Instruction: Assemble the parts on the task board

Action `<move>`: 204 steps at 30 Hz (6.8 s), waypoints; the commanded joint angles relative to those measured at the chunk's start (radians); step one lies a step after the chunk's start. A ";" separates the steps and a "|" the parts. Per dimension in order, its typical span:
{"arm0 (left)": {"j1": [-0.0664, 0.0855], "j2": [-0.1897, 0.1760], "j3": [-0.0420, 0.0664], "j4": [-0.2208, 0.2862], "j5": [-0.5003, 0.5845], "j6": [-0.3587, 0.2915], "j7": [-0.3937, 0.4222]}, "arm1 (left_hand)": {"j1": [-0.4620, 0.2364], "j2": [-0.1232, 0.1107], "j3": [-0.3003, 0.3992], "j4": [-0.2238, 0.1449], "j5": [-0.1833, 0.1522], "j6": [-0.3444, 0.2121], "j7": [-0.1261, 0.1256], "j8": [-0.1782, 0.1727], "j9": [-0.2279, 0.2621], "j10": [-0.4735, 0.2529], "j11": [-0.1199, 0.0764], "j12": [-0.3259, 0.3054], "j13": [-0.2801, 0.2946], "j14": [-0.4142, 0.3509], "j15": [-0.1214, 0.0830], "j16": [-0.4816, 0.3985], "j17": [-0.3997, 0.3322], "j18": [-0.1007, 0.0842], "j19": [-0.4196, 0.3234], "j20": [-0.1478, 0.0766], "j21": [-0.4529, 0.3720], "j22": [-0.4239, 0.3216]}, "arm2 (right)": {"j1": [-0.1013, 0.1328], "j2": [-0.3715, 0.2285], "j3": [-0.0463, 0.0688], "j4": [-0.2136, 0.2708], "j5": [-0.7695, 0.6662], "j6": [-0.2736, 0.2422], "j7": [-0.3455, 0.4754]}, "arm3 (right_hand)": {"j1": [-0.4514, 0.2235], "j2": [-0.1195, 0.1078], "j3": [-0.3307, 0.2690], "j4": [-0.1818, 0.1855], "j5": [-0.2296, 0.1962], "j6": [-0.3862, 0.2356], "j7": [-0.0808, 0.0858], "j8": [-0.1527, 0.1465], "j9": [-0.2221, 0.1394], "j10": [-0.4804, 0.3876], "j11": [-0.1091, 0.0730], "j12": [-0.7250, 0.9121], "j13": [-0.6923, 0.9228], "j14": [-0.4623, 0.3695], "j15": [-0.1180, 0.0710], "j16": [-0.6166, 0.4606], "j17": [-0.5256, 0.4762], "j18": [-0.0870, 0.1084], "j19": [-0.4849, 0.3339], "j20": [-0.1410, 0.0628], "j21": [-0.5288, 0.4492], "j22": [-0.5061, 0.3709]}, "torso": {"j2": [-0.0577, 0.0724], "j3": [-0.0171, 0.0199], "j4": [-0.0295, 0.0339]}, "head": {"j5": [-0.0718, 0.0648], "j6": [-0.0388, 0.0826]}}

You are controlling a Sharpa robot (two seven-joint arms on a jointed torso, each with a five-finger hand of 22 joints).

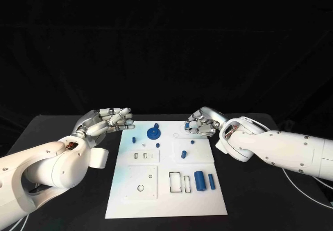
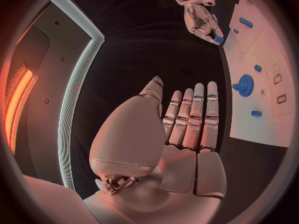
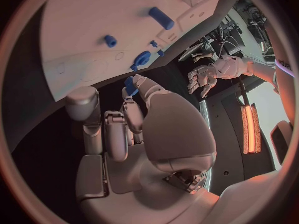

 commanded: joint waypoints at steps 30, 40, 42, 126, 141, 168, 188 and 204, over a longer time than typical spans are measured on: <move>0.000 0.024 -0.005 -0.017 -0.004 0.030 -0.004 | 0.012 0.002 -0.005 0.001 -0.005 0.002 0.003 -0.003 -0.001 0.004 0.003 -0.005 -0.001 0.005 0.001 -0.007 0.002 0.012 0.005 0.001 0.005 -0.001 | -0.049 0.302 -0.028 -0.021 -0.377 0.188 -0.230 | -0.041 -0.007 0.019 -0.015 -0.006 -0.015 -0.006 0.058 0.090 0.010 -0.001 0.000 0.014 0.087 -0.013 0.004 0.184 0.062 0.093 -0.009 -0.557 -0.553 | -0.007 -0.0014 0.0057 | 0.054 -0.032; 0.000 0.021 -0.005 -0.016 -0.004 0.031 -0.006 | 0.012 0.003 -0.005 0.001 -0.005 0.003 0.003 -0.003 -0.001 0.005 0.003 -0.005 -0.001 0.006 0.001 -0.007 0.002 0.012 0.005 0.002 0.005 -0.001 | -0.054 0.302 -0.029 -0.027 -0.403 0.220 -0.244 | -0.047 -0.011 0.017 -0.016 -0.009 -0.014 -0.005 0.056 0.092 0.011 0.000 0.001 0.017 0.087 -0.012 0.004 0.185 0.063 0.094 -0.006 -0.598 -0.630 | -0.008 -0.0005 0.0053 | 0.056 -0.037; 0.000 0.021 -0.005 -0.016 -0.004 0.031 -0.006 | 0.012 0.003 -0.005 0.001 -0.005 0.003 0.003 -0.003 -0.001 0.005 0.003 -0.005 -0.001 0.006 0.001 -0.007 0.002 0.012 0.005 0.002 0.005 -0.001 | -0.054 0.301 -0.029 -0.026 -0.405 0.225 -0.245 | -0.047 -0.012 0.016 -0.017 -0.009 -0.014 -0.005 0.056 0.093 0.011 0.000 0.001 0.018 0.087 -0.012 0.005 0.186 0.063 0.094 -0.006 -0.605 -0.646 | -0.008 -0.0005 0.0054 | 0.056 -0.036; 0.043 0.238 -0.006 -0.312 -0.902 0.487 -0.798 | -0.207 0.065 -0.140 0.035 -0.005 0.179 -0.134 0.108 0.150 0.303 -0.167 0.701 0.659 0.519 -0.192 1.305 1.307 -0.057 0.432 -0.212 0.887 0.793 | 0.089 -0.041 -0.010 0.093 0.615 0.026 0.257 | 0.120 -0.068 -0.114 0.172 -0.017 -0.025 0.056 -0.048 -0.009 -0.171 0.081 -1.012 -0.923 -0.221 0.099 -1.175 -0.891 0.062 -0.347 0.149 -0.844 -0.899 | -0.059 0.0090 0.0004 | 0.067 -0.051; 0.085 0.401 -0.020 -0.430 -1.049 0.611 -0.964 | -0.277 0.093 -0.230 0.032 -0.006 0.162 -0.152 0.195 0.306 0.367 -0.183 1.030 1.024 0.557 -0.207 1.404 1.442 -0.115 0.591 -0.230 1.085 1.143 | 0.092 -0.085 -0.011 0.090 0.645 0.010 0.268 | 0.070 -0.093 -0.081 0.140 -0.004 -0.008 0.077 -0.100 -0.027 -0.101 0.098 -1.176 -1.096 -0.194 0.116 -1.399 -1.031 0.056 -0.196 0.128 -0.762 -0.858 | -0.061 0.0106 -0.0012 | 0.073 -0.058; 0.087 0.521 -0.037 -0.552 -1.072 0.707 -0.981 | -0.281 0.098 -0.236 0.030 -0.004 0.147 -0.151 0.202 0.335 0.355 -0.181 1.023 1.021 0.557 -0.206 1.405 1.443 -0.120 0.602 -0.229 1.099 1.171 | 0.091 -0.082 -0.013 0.084 0.647 0.004 0.262 | 0.051 -0.094 -0.087 0.129 0.012 -0.019 0.087 -0.109 -0.032 -0.111 0.108 -1.193 -1.119 -0.203 0.127 -1.435 -1.053 0.054 -0.229 0.138 -0.762 -0.855 | -0.060 0.0105 -0.0009 | 0.075 -0.076; 0.082 0.538 -0.040 -0.562 -1.070 0.734 -0.981 | -0.231 0.112 -0.212 0.028 -0.002 0.132 -0.151 0.212 0.373 0.350 -0.181 1.021 1.026 0.557 -0.205 1.405 1.443 -0.122 0.604 -0.227 1.106 1.184 | 0.088 -0.074 -0.014 0.077 0.657 0.013 0.259 | 0.044 -0.091 -0.088 0.126 0.031 -0.021 0.088 -0.109 -0.033 -0.111 0.109 -1.193 -1.125 -0.201 0.129 -1.444 -1.059 0.055 -0.237 0.140 -0.759 -0.853 | -0.061 0.0111 -0.0003 | 0.072 -0.081; 0.077 0.548 -0.041 -0.571 -1.062 0.743 -0.980 | -0.177 0.120 -0.163 0.028 -0.001 0.121 -0.152 0.215 0.402 0.349 -0.182 1.018 1.029 0.557 -0.205 1.405 1.443 -0.123 0.604 -0.226 1.110 1.192 | 0.086 -0.071 -0.015 0.075 0.659 0.019 0.256 | 0.043 -0.089 -0.087 0.124 0.040 -0.022 0.088 -0.109 -0.034 -0.112 0.110 -1.193 -1.127 -0.201 0.130 -1.448 -1.062 0.055 -0.241 0.141 -0.759 -0.852 | -0.061 0.0111 -0.0001 | 0.070 -0.086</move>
